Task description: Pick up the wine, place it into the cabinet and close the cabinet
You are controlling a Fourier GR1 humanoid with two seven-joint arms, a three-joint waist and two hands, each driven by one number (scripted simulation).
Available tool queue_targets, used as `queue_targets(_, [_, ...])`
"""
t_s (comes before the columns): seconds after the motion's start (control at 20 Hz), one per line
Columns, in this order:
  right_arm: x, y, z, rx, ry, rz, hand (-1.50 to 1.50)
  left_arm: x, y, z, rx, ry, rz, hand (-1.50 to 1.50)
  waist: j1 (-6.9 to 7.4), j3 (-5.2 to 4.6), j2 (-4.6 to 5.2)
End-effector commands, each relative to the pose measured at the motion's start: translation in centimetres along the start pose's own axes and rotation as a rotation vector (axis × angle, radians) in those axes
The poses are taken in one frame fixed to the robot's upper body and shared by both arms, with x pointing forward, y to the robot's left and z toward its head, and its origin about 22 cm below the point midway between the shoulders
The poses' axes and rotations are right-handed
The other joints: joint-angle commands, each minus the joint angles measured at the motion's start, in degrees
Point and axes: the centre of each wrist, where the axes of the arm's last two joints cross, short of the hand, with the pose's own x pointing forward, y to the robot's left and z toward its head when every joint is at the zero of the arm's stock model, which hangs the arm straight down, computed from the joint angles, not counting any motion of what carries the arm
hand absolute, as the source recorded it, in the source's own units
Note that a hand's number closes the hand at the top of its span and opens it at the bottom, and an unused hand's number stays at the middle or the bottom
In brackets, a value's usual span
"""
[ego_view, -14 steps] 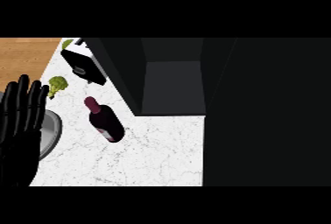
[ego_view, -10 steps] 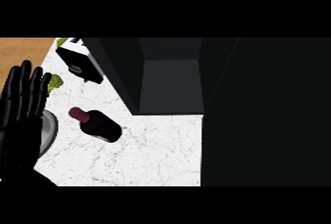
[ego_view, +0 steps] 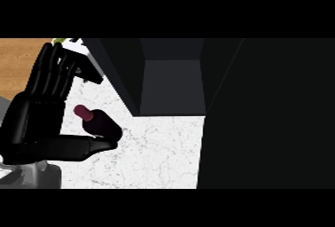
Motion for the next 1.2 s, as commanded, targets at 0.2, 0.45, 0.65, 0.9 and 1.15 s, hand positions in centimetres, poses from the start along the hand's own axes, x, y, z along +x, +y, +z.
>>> queue_targets(0.2, [5.4,1.7,2.6,0.043,0.016,-0.033,-1.50,3.5,0.0,0.7,-0.002,0.036,0.024,-1.50,0.41,-0.08,-0.01])
queue_targets(0.45, [6.1,3.0,1.7,0.029,0.012,-0.044,-1.50,5.9,-1.7,-1.0,0.022,0.034,0.020,-1.50,0.45,-0.10,0.05])
queue_targets(0.65, [5.5,4.1,2.2,0.027,0.019,-0.057,-1.50,5.5,-2.5,0.3,0.041,0.081,0.027,-1.50,0.28,-0.08,-0.03])
queue_targets(0.9, [7.0,3.5,1.3,0.009,0.001,-0.059,-1.50,5.3,-2.1,-1.1,0.053,0.110,0.006,-1.50,0.30,-0.12,0.08])
queue_targets(1.15, [7.0,4.2,2.1,0.005,0.032,-0.050,-1.50,6.0,-1.9,-0.2,0.083,0.137,-0.001,-1.50,0.09,-0.10,-0.14])
